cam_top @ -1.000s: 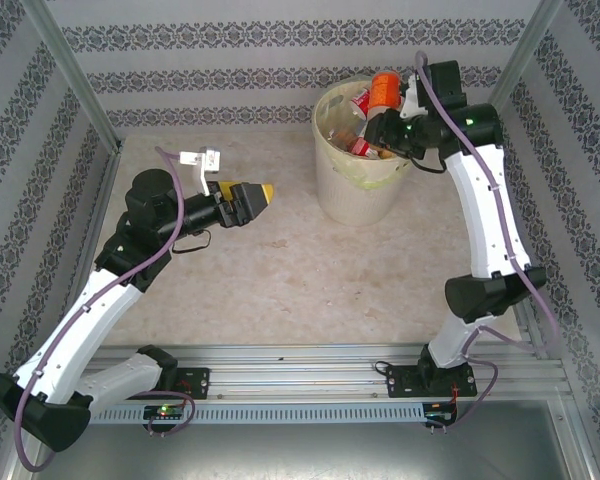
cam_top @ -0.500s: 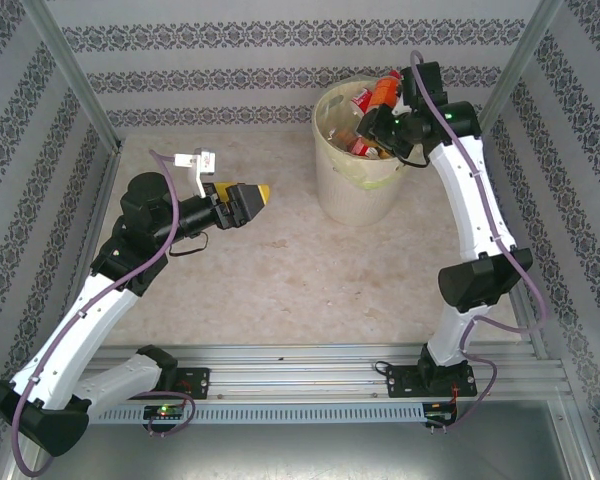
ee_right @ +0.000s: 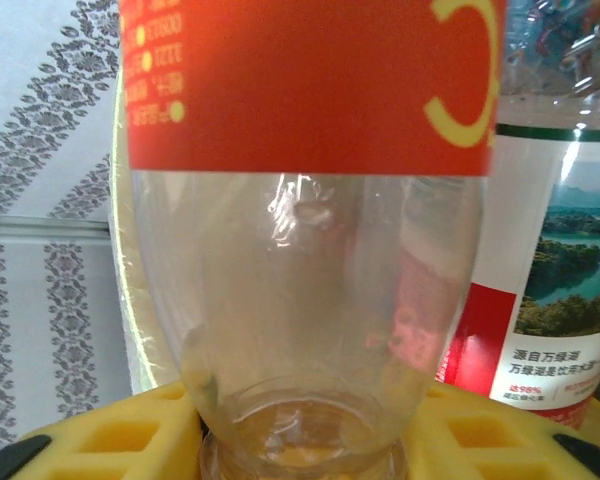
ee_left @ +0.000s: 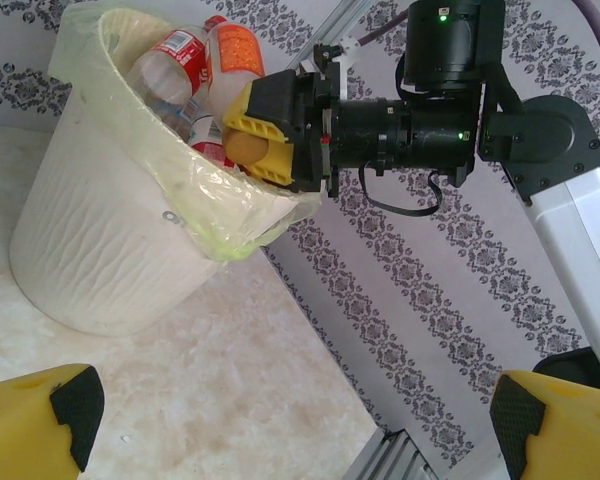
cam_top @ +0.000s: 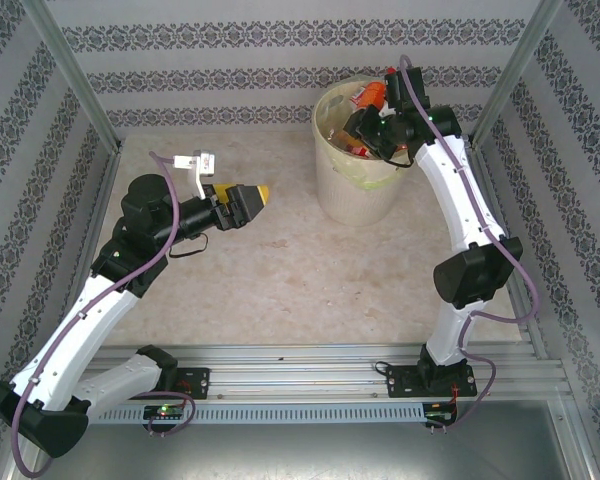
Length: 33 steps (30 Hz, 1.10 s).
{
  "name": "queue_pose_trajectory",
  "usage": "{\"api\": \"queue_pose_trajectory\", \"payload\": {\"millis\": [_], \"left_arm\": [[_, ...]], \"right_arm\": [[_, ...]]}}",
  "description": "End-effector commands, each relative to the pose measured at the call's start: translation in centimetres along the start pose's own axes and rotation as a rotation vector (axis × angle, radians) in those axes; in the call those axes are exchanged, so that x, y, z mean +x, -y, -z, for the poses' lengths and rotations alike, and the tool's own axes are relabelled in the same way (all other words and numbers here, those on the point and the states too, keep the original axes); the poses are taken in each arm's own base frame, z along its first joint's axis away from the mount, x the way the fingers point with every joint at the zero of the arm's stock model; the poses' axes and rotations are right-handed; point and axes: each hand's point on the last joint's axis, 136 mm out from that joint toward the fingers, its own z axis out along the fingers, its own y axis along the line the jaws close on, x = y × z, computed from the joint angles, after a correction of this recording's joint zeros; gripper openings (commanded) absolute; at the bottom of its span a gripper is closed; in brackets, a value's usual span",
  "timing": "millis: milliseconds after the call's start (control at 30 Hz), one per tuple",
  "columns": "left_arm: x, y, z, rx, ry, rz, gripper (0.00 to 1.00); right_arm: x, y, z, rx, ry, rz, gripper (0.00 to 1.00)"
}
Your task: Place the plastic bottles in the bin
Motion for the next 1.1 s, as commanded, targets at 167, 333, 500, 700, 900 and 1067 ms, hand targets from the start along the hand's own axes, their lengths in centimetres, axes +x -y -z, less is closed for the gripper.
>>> {"api": "queue_pose_trajectory", "payload": {"millis": [167, 333, 500, 700, 900, 1067], "left_arm": [[-0.1, 0.0, 0.6, -0.01, 0.013, -0.008, 1.0], [-0.3, 0.0, 0.8, -0.019, 0.014, -0.021, 1.0], [-0.6, -0.1, 1.1, -0.046, 0.011, -0.054, 1.0], [-0.8, -0.7, 1.5, -0.11, -0.001, -0.095, 1.0], [-1.4, -1.3, 2.7, -0.202, -0.005, -0.19, 1.0], [-2.0, -1.2, 3.7, -0.237, 0.009, -0.255, 1.0]], "right_arm": [[0.2, -0.7, -0.9, -0.029, -0.006, -0.014, 0.6], [-0.6, -0.6, 1.2, -0.012, 0.058, 0.015, 0.71], [-1.8, -0.2, 4.1, 0.008, 0.151, 0.085, 0.74], [-1.9, -1.5, 7.9, -0.05, 0.242, 0.266, 0.79], [0.2, -1.4, 11.4, -0.097, 0.297, 0.526, 0.98], [2.2, 0.6, 14.4, -0.039, 0.374, 0.697, 0.98]]}}
